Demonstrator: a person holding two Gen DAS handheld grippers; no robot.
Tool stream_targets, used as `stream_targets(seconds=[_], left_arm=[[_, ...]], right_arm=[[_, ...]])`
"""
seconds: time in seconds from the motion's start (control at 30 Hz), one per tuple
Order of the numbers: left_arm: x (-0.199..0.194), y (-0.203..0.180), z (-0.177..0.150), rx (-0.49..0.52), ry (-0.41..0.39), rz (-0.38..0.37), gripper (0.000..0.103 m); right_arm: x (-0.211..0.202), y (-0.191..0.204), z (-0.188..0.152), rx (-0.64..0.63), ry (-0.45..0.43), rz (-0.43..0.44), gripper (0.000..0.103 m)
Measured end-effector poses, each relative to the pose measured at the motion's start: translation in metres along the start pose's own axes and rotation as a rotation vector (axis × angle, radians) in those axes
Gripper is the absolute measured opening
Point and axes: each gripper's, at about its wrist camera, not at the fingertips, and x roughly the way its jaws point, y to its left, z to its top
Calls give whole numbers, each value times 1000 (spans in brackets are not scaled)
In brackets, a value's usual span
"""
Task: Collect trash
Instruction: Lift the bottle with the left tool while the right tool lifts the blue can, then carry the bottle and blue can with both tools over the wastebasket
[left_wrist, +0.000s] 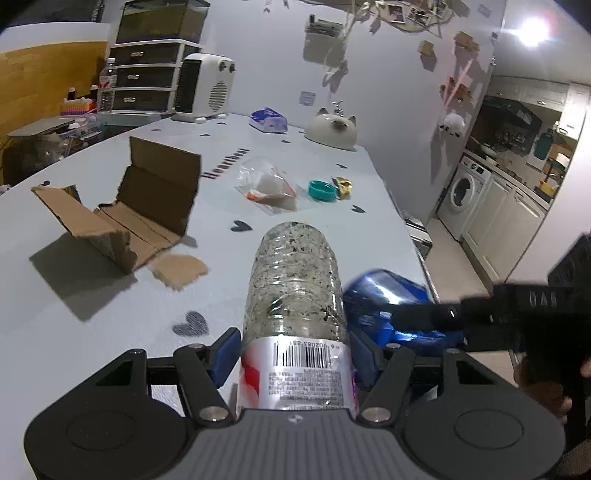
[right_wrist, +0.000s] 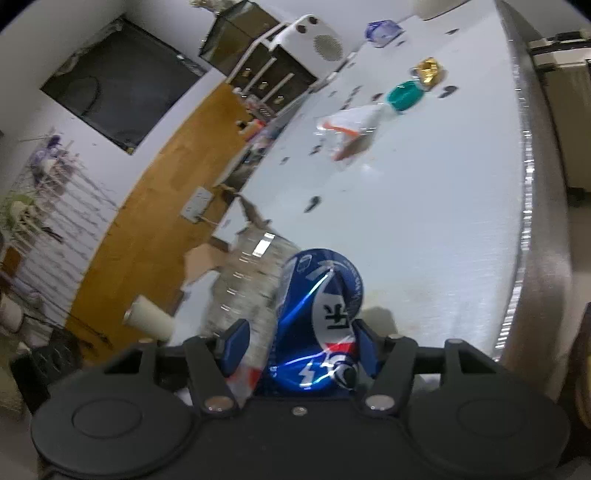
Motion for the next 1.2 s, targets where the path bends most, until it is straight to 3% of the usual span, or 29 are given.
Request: stream_targets(seconds=[0.03, 0.17, 0.43, 0.8, 0.9, 1.07, 1.17, 1.2], left_arm=[[0, -2, -1, 5, 0, -2, 64], [4, -6, -4, 20, 1, 3, 64], [-1, -2, -9, -9, -18, 8, 64], [-23, -5, -8, -15, -79, 25, 63], [-16, -11, -10, 27, -33, 21, 63], [-4, -27, -8, 187, 92, 68, 65], [-7, -33, -6, 245, 146, 72, 82], [-8, -34, -6, 254, 160, 72, 82]], right_arm=[[1, 4, -1, -6, 3, 14, 62], [8, 19, -4, -26, 41, 10, 41], [4, 20, -8, 7, 33, -8, 38], [-23, 45, -16, -150, -66, -127, 35], [-26, 47, -20, -168, -72, -150, 35], [-25, 45, -28, -169, -56, -186, 35], [-27, 44, -32, -170, -64, -190, 35], [-27, 45, -33, -172, -67, -193, 35]])
